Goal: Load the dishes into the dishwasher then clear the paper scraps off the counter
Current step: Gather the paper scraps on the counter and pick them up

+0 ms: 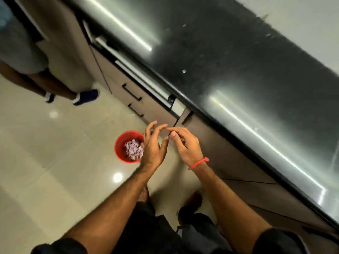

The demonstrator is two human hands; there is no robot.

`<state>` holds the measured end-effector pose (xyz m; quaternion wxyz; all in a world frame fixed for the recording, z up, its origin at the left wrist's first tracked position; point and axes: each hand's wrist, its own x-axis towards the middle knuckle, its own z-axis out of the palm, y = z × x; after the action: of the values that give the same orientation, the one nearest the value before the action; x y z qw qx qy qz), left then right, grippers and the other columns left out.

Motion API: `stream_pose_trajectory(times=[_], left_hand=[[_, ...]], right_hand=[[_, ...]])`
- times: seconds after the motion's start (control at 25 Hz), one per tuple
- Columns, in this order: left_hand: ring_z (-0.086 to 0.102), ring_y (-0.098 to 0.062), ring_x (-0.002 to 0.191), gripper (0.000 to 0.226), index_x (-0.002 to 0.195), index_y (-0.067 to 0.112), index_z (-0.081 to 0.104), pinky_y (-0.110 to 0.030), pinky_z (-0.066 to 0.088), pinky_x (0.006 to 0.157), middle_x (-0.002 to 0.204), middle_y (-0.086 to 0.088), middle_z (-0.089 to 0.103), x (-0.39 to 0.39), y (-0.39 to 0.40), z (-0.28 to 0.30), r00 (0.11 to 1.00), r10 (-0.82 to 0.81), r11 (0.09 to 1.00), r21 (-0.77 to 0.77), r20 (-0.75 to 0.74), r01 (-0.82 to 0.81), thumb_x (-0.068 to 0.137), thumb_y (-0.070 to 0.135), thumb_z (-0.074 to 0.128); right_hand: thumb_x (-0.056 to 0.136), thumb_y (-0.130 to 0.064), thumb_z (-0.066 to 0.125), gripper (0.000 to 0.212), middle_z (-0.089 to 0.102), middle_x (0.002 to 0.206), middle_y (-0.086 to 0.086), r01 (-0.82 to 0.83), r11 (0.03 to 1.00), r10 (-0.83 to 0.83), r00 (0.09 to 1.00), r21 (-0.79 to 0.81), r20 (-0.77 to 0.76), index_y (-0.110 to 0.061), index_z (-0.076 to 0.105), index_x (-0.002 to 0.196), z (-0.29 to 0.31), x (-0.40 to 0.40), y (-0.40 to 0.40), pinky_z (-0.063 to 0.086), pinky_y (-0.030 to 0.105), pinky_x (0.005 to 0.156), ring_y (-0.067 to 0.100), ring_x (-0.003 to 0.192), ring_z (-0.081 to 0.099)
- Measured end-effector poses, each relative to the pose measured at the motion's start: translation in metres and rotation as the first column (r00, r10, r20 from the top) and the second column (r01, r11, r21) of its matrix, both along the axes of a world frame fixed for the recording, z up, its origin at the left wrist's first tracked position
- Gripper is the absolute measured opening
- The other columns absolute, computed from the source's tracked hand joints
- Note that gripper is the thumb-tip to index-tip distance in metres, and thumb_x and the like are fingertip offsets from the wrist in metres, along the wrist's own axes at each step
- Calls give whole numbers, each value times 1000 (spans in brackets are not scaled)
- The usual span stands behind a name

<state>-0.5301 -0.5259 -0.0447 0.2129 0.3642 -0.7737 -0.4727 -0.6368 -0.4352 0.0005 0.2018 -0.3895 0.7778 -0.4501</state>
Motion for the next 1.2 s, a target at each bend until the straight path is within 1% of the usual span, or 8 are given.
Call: stream_pose_trajectory(times=[0.2,0.36,0.48,0.6,0.76,0.84,1.04,1.2], left_hand=[[43,-23,128,41,133,37,55,-50,36,110,151,3,36,-66,41,55,972,-236,960,-153,0,233,93,34,59],[47,-22,126,43,134,29,57,-44,39,108,152,3,37,-120,73,85,911,-411,864,-315,10,393,92,22,59],[33,-27,145,51,148,19,45,-49,35,113,162,-7,28,-152,96,89,809,-534,698,-412,244,585,98,28,51],[-7,-33,155,75,161,13,7,-59,7,123,169,-5,-6,-170,133,78,635,-474,545,-363,610,756,101,58,20],[-6,-39,154,98,159,4,11,-60,2,122,169,-10,1,-207,184,80,628,-407,527,-391,663,754,88,70,-2],[-12,-38,153,103,159,4,2,-60,-3,122,168,-9,-6,-238,214,87,593,-405,535,-345,696,771,84,73,-9],[-19,-34,152,90,158,6,-8,-56,-10,122,166,-7,-20,-308,318,98,467,-531,435,-246,707,866,98,68,18],[-19,-29,153,73,161,17,0,-52,-6,124,169,2,-9,-338,381,107,280,-688,158,-238,670,958,104,56,25]], right_hand=[[100,-29,51,20,66,106,-12,284,950,-290,957,-129,-31,-27,68,111,50,-56,80,56,49,78,15,95,67],[97,-17,54,19,69,102,-4,485,855,-513,844,-184,-156,-16,71,105,72,-105,141,53,39,86,10,97,65],[94,-23,51,25,66,110,-1,518,854,-509,815,-45,-277,-17,69,112,66,-132,181,50,41,91,17,104,62],[90,-30,48,38,60,123,1,588,796,-513,782,145,-355,-22,65,123,56,-151,230,43,43,94,27,113,53],[91,-24,52,36,59,123,0,658,742,-581,726,127,-367,-22,64,125,51,-159,305,41,38,91,25,108,50],[94,-19,56,33,58,124,-2,705,695,-630,693,146,-351,-23,63,126,52,-162,345,42,38,92,20,108,48],[95,-22,57,36,51,132,-3,786,569,-698,617,240,-363,-24,59,131,55,-177,437,38,36,99,20,120,43],[93,-18,60,36,55,128,2,835,507,-779,550,213,-302,-20,61,129,48,-188,478,42,43,101,25,118,47]])
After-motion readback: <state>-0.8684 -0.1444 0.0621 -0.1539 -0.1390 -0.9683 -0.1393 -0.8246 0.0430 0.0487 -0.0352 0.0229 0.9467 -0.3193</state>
